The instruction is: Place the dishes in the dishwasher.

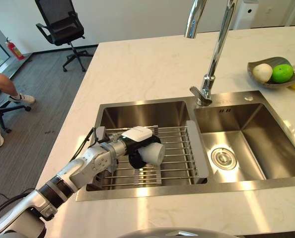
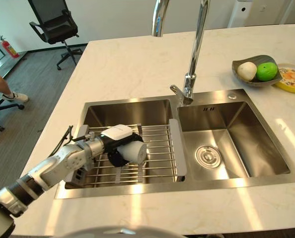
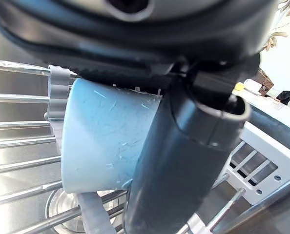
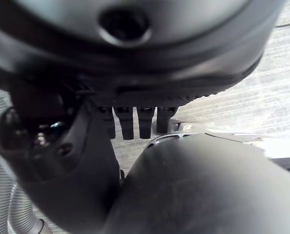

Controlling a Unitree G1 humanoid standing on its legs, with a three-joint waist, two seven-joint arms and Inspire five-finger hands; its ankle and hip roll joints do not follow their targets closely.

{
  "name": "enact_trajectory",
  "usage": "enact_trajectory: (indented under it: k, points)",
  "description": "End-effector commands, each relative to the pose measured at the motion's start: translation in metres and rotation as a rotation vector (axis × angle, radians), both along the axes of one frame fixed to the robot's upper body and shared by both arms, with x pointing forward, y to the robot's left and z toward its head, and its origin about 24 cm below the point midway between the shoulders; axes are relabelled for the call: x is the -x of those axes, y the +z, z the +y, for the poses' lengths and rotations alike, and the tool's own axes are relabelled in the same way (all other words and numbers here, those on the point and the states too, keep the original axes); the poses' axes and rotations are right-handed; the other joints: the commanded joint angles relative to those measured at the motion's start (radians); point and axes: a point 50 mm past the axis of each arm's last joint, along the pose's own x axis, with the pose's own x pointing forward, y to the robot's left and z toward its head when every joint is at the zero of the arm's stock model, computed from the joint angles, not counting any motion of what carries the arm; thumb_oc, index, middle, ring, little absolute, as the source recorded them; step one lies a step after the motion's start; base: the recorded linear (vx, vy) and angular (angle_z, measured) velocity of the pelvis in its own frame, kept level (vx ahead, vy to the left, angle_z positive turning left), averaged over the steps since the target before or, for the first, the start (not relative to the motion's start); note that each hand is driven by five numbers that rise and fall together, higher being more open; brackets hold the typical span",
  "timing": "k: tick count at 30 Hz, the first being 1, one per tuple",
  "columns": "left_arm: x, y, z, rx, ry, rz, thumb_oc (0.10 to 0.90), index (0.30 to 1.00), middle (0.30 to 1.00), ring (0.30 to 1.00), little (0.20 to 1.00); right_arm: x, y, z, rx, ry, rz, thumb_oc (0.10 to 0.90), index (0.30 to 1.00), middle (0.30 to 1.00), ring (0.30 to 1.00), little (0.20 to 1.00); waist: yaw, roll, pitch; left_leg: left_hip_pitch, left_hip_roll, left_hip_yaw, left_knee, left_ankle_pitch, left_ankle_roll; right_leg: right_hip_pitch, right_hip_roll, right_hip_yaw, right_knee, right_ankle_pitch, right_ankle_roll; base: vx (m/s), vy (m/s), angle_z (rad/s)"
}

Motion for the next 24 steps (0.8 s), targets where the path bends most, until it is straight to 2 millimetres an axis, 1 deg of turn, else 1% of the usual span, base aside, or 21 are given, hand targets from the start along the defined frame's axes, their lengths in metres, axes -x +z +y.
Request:
enact_trajectory:
  k: [1,3,4,5,6,7,8,9,10,11,12,13,14,15,18,19,20,21,22,23,24]
  points:
    - [-0.013,0.046,0.018,0.111,0.064,-0.254,0.400,0.300,0.300,0.300,0.300,0.042,-0.006,0.005,0.010,0.051,0.147,0.800,0.900,0.900,0.900,0.900,0.006,-0.028,0.005,-0.023,0.043,-0.049,0.006,0.016,-0.056,0.038,-0.014,-0.066,0.019,-0.064,0.066,-0.02,-0.055,0.07]
    - [-0.013,0.046,0.018,0.111,0.064,-0.254,0.400,0.300,0.300,0.300,0.300,0.042,-0.006,0.005,0.010,0.051,0.147,0.800,0.900,0.900,0.900,0.900,0.006,-0.028,0.005,-0.023,0.043,-0.049,0.006,0.016,-0.056,0.038,-0.014,-0.066,0.019,-0.064,0.066,-0.04,-0.085,0.07]
    - [-0.010,0.046,0.032,0.189,0.159,-0.287,0.400,0.300,0.300,0.300,0.300,0.036,-0.007,0.008,0.010,0.050,0.131,0.800,0.900,0.900,0.900,0.900,0.029,-0.027,0.015,-0.038,0.056,-0.066,0.006,0.043,-0.066,0.035,-0.001,-0.071,0.019,-0.072,0.056,-0.07,-0.115,0.07]
    - [-0.010,0.046,0.032,0.189,0.159,-0.287,0.400,0.300,0.300,0.300,0.300,0.036,-0.007,0.008,0.010,0.050,0.131,0.800,0.900,0.900,0.900,0.900,0.029,-0.027,0.015,-0.038,0.056,-0.066,0.006,0.043,-0.066,0.035,-0.001,-0.071,0.019,-0.072,0.056,-0.27,-0.281,0.17]
    - [-0.006,0.042,0.045,0.248,0.258,-0.319,0.400,0.300,0.300,0.300,0.300,0.026,-0.006,0.007,0.031,0.067,0.100,0.800,0.900,0.900,0.900,0.900,0.066,-0.021,0.055,-0.107,0.068,-0.100,0.024,0.111,-0.092,0.026,0.014,-0.091,0.019,-0.087,0.043,-0.36,-0.229,0.36]
    - [-0.006,0.041,0.046,0.280,0.283,-0.330,0.400,0.300,0.300,0.300,0.300,0.020,-0.003,-0.002,0.065,0.066,0.082,0.800,0.900,0.900,0.900,0.900,0.090,-0.013,0.084,-0.174,0.062,-0.163,0.038,0.174,-0.133,0.016,0.008,-0.133,0.019,-0.093,0.040,-0.48,-0.247,0.78]
    - [-0.008,0.043,0.043,0.300,0.282,-0.337,0.400,0.300,0.300,0.300,0.300,0.015,-0.001,-0.010,0.089,0.066,0.070,0.800,0.900,0.900,0.900,0.900,0.096,-0.006,0.094,-0.213,0.056,-0.211,0.035,0.217,-0.154,-0.001,0.000,-0.161,0.019,-0.083,0.040,-0.27,-0.081,0.68]
    - [-0.008,0.043,0.043,0.300,0.282,-0.337,0.400,0.300,0.300,0.300,0.300,0.015,-0.001,-0.010,0.089,0.066,0.070,0.800,0.900,0.900,0.900,0.900,0.096,-0.006,0.094,-0.213,0.056,-0.211,0.035,0.217,-0.154,-0.001,0.000,-0.161,0.019,-0.083,0.040,-0.19,-0.044,1.16]
    - [-0.008,0.045,0.041,0.308,0.272,-0.340,0.400,0.300,0.300,0.300,0.300,0.014,0.001,-0.014,0.104,0.068,0.068,0.800,0.900,0.900,0.900,0.900,0.101,-0.004,0.096,-0.231,0.049,-0.240,0.027,0.224,-0.161,-0.010,-0.009,-0.187,0.019,-0.081,0.042,-0.22,-0.050,1.21]
    - [-0.005,0.044,0.040,0.316,0.262,-0.327,0.400,0.300,0.300,0.300,0.300,0.016,0.002,-0.021,0.126,0.072,0.071,0.800,0.900,0.900,0.900,0.900,0.105,-0.006,0.096,-0.234,0.051,-0.241,0.040,0.202,-0.156,-0.032,-0.034,-0.225,0.019,-0.069,0.049,-0.22,-0.050,1.21]
    - [-0.005,0.044,0.040,0.316,0.262,-0.327,0.400,0.300,0.300,0.300,0.300,0.016,0.002,-0.021,0.126,0.072,0.071,0.800,0.900,0.900,0.900,0.900,0.105,-0.006,0.096,-0.234,0.051,-0.241,0.040,0.202,-0.156,-0.032,-0.034,-0.225,0.019,-0.069,0.049,-0.22,-0.009,0.55]
    - [-0.002,0.044,0.039,0.322,0.252,-0.319,0.400,0.300,0.300,0.300,0.300,0.018,0.003,-0.024,0.131,0.069,0.075,0.800,0.900,0.900,0.900,0.900,0.096,-0.006,0.090,-0.227,0.060,-0.216,0.065,0.183,-0.145,-0.044,-0.044,-0.236,0.019,-0.058,0.049,-0.18,0.035,0.14]
    - [0.002,0.043,0.037,0.325,0.235,-0.305,0.400,0.300,0.300,0.300,0.300,0.021,0.003,-0.027,0.139,0.063,0.084,0.800,0.900,0.900,0.900,0.900,0.080,-0.006,0.085,-0.187,0.082,-0.163,0.115,0.135,-0.130,-0.056,-0.055,-0.242,0.019,-0.049,0.046,-0.25,0.051,0.42]
    - [0.003,0.043,0.035,0.334,0.224,-0.299,0.400,0.300,0.300,0.300,0.300,0.022,0.004,-0.028,0.140,0.056,0.087,0.800,0.900,0.900,0.900,0.900,0.070,-0.007,0.084,-0.155,0.097,-0.134,0.134,0.106,-0.123,-0.065,-0.064,-0.249,0.019,-0.041,0.044,-0.18,0.035,0.34]
    - [0.003,0.042,0.032,0.341,0.215,-0.294,0.400,0.300,0.300,0.300,0.300,0.023,0.004,-0.029,0.140,0.047,0.092,0.800,0.900,0.900,0.900,0.900,0.058,-0.006,0.081,-0.122,0.113,-0.109,0.144,0.085,-0.123,-0.074,-0.070,-0.257,0.019,-0.036,0.045,-0.14,0.052,0.37]
    - [0.003,0.043,0.026,0.352,0.186,-0.287,0.400,0.300,0.300,0.300,0.300,0.025,0.004,-0.030,0.139,0.021,0.092,0.800,0.900,0.900,0.900,0.900,0.030,-0.003,0.075,-0.056,0.158,-0.053,0.164,0.069,-0.135,-0.087,-0.088,-0.286,0.019,-0.020,0.049,-0.14,0.079,0.34]
    - [0.003,0.043,0.026,0.352,0.186,-0.287,0.400,0.300,0.300,0.300,0.300,0.025,0.004,-0.030,0.139,0.021,0.092,0.800,0.900,0.900,0.900,0.900,0.030,-0.003,0.075,-0.056,0.158,-0.053,0.164,0.069,-0.135,-0.087,-0.088,-0.286,0.019,-0.020,0.049,-0.32,0.232,0.55]
    - [0.000,0.045,0.015,0.376,0.140,-0.280,0.400,0.300,0.300,0.300,0.300,0.029,0.004,-0.031,0.133,-0.013,0.095,0.800,0.900,0.900,0.900,0.900,-0.009,0.006,0.065,0.004,0.219,0.020,0.173,0.088,-0.156,-0.104,-0.122,-0.344,0.019,0.011,0.061,-0.33,0.356,0.72]
    - [-0.001,0.048,0.006,0.394,0.095,-0.279,0.400,0.300,0.300,0.300,0.300,0.033,0.004,-0.032,0.130,-0.040,0.098,0.800,0.900,0.900,0.900,0.900,-0.045,0.014,0.052,0.055,0.272,0.087,0.180,0.106,-0.186,-0.115,-0.160,-0.375,0.019,0.032,0.083,-0.33,0.356,0.72]
    - [-0.001,0.048,0.006,0.394,0.095,-0.279,0.400,0.300,0.300,0.300,0.300,0.033,0.004,-0.032,0.130,-0.040,0.098,0.800,0.900,0.900,0.900,0.900,-0.045,0.014,0.052,0.055,0.272,0.087,0.180,0.106,-0.186,-0.115,-0.160,-0.375,0.019,0.032,0.083,-0.27,0.330,1.58]
    - [-0.001,0.050,0.001,0.408,0.073,-0.276,0.400,0.300,0.300,0.300,0.300,0.035,0.004,-0.032,0.126,-0.059,0.097,0.800,0.900,0.900,0.900,0.900,-0.060,0.018,0.047,0.075,0.295,0.124,0.176,0.122,-0.198,-0.120,-0.185,-0.410,0.020,0.058,0.098,-0.12,0.127,1.08]
